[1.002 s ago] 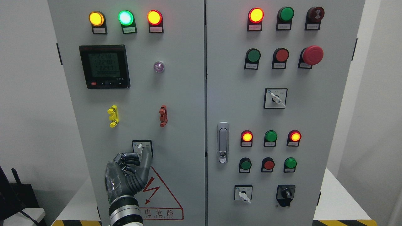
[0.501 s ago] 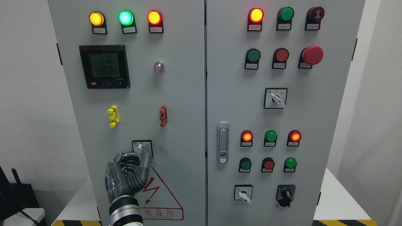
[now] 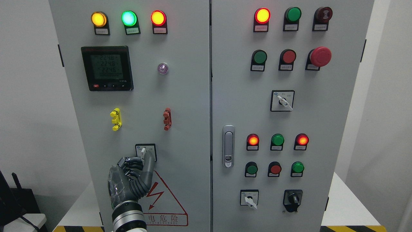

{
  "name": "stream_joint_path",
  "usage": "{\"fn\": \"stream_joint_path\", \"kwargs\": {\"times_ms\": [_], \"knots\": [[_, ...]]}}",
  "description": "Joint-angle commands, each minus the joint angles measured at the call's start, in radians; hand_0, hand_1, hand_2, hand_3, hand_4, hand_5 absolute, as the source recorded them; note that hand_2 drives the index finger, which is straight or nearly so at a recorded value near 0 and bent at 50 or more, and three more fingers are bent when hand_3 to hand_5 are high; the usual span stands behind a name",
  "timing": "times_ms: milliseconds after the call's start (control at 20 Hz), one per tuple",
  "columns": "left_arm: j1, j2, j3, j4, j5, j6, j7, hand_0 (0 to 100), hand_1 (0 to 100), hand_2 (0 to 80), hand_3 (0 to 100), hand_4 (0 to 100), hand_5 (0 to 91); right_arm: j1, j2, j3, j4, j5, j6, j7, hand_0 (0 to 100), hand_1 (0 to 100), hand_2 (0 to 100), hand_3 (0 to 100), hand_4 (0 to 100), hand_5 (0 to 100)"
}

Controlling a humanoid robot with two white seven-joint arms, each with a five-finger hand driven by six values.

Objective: Turn on light switch 1

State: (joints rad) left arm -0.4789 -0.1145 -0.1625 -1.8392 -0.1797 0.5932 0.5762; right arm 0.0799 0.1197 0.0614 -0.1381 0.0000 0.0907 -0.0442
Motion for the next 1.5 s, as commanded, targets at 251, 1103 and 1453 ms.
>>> {"fn": "stream_joint_path", "kwargs": {"times_ms": [251, 1103, 1453], "knots": [[-0.006, 0.001, 0.0, 0.003, 0.0, 0.0, 0.001, 32, 47, 57.3, 75, 86, 86.6, 0.0, 0.0, 0.0, 0.0, -0.018, 0.0, 0.0, 12, 39, 0, 0, 0, 0], [-0.006, -0.001, -0.008, 0.003, 0.0, 0.0, -0.002, 41, 42, 60.0, 76, 86, 86.9, 0.0, 0.0, 0.0, 0.0, -0.018, 0.0, 0.0, 12, 39, 0, 0, 0, 0], [-0.004, 0.001, -0.012, 0.003, 0.0, 0.016, -0.007, 45, 39, 60.5, 76, 86, 87.0, 0.0, 0.0, 0.0, 0.0, -0.018, 0.0, 0.0, 12, 39, 0, 0, 0, 0]]}}
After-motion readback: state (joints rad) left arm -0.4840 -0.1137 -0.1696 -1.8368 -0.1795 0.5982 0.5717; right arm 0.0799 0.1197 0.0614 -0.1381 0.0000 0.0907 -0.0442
